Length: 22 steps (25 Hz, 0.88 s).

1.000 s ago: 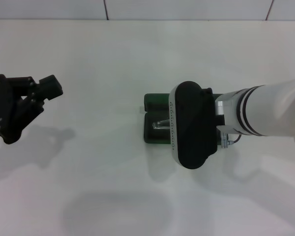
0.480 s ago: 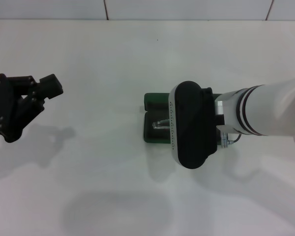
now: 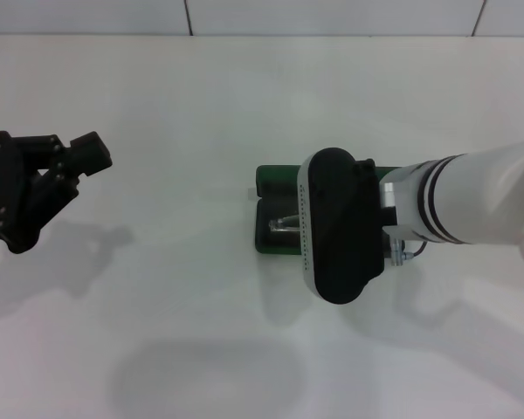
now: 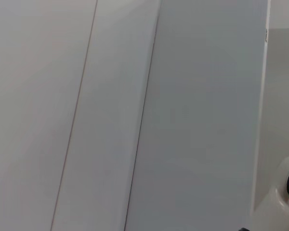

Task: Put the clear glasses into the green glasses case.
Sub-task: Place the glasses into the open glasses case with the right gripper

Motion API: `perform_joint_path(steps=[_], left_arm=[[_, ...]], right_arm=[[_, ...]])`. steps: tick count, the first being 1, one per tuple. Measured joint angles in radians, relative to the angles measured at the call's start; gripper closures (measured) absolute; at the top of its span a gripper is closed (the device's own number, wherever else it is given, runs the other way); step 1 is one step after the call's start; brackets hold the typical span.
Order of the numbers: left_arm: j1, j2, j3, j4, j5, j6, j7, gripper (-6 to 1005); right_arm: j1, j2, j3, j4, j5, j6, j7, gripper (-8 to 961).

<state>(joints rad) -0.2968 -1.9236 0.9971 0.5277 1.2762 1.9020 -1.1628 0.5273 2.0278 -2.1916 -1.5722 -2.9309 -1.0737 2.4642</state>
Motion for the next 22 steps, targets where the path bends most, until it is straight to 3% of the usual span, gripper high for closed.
perform_joint_path(steps=[12,17,22], left_arm=[[0.006,-0.004,0.000,0.000,0.000,0.002,-0.003,951],[0.007,-0.005,0.000,0.000,0.000,0.003,-0.005,951],[0.007,-0.006,0.000,0.000,0.000,0.003,-0.006,951]], right_arm=[[-0.005,0.000,-0.004,0.000,0.000,-0.002,0.000,875],[-0.007,0.000,-0.007,-0.005,-0.005,-0.001,0.000,812],[-0.007,0.000,-0.008,-0.011,-0.006,0.000,0.000,816]])
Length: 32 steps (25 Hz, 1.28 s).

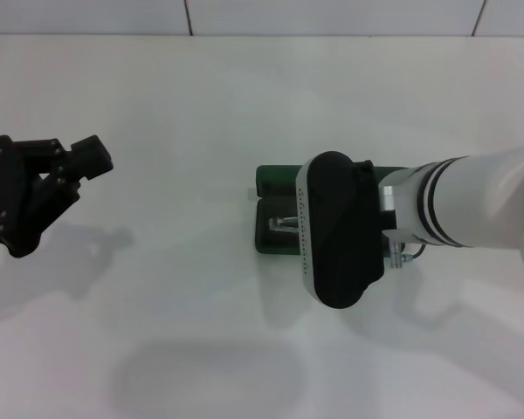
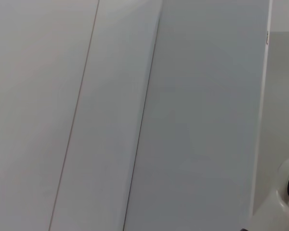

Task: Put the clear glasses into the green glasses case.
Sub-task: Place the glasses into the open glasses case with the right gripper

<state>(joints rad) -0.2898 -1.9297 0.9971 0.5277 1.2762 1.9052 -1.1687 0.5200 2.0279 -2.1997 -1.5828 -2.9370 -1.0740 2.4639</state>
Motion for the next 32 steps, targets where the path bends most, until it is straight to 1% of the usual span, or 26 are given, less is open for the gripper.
perform_joint_path(steps=[6,17,26,28,32], left_arm=[[0.000,0.000,0.000,0.000,0.000,0.000,0.000,951],[-0.005,0.000,0.000,0.000,0.000,0.000,-0.003,951],[-0.008,0.001,0.000,0.001,0.000,0.001,-0.009,951],[-0.007,0.000,0.000,0.000,0.000,0.001,-0.010,951],[-0.003,-0.001,0.000,0.000,0.000,0.002,-0.011,952]], right_arm=[[0.000,0.000,0.003,-0.006,-0.004,0.002,-0.001,766],[-0.009,0.000,-0.006,-0.023,-0.032,-0.006,-0.001,769],[-0.013,0.000,-0.028,-0.062,-0.019,-0.053,0.001,771],[-0.019,0.000,-0.036,-0.074,-0.017,-0.059,0.001,772],[-0.057,0.000,-0.038,-0.118,-0.014,-0.055,-0.001,772]])
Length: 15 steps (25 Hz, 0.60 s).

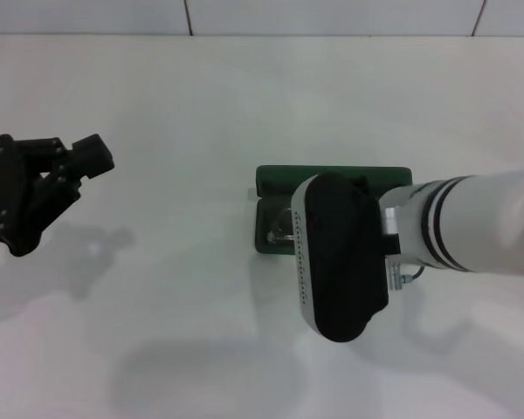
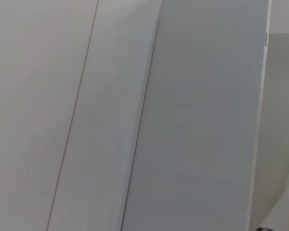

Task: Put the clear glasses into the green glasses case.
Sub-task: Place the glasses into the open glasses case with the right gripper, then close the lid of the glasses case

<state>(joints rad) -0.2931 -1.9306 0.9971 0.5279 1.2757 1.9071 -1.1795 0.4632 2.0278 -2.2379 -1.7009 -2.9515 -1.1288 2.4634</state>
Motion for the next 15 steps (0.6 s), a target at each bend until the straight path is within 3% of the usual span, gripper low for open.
perform_joint_path(steps=[5,15], left_arm=[[0.003,-0.001,0.000,0.000,0.000,0.002,0.000,952],[0.016,-0.001,0.002,0.000,0.000,0.004,0.001,951]], right_arm=[[-0.041,0.000,0.025,-0.041,0.025,-0.006,-0.001,774],[-0.117,-0.007,0.196,-0.120,0.182,-0.090,-0.005,776]])
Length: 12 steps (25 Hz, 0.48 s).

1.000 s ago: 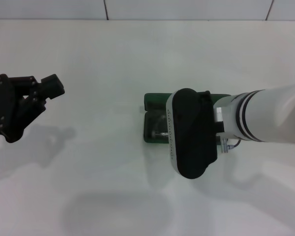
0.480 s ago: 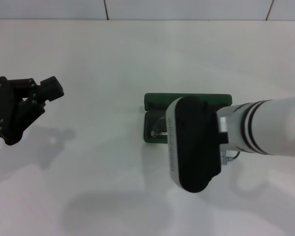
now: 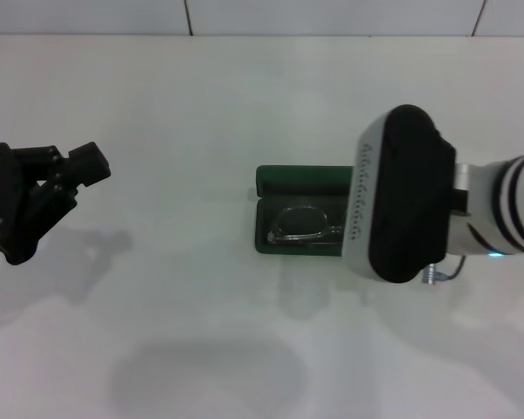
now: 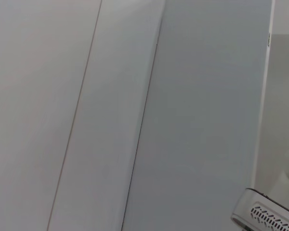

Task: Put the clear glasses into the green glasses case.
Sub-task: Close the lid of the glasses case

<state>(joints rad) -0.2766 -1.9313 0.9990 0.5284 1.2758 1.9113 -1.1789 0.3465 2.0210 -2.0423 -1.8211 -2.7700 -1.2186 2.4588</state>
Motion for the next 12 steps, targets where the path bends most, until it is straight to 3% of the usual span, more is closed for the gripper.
perform_joint_path(steps=[8,12], left_arm=[[0.022,0.000,0.000,0.004,0.000,0.001,0.000,951],[0.024,0.000,-0.004,0.006,-0.001,0.001,-0.001,951]], right_arm=[[-0.061,0.000,0.053,-0.034,0.031,-0.013,0.000,824],[-0.105,-0.005,0.187,-0.063,0.218,0.007,-0.082,914]])
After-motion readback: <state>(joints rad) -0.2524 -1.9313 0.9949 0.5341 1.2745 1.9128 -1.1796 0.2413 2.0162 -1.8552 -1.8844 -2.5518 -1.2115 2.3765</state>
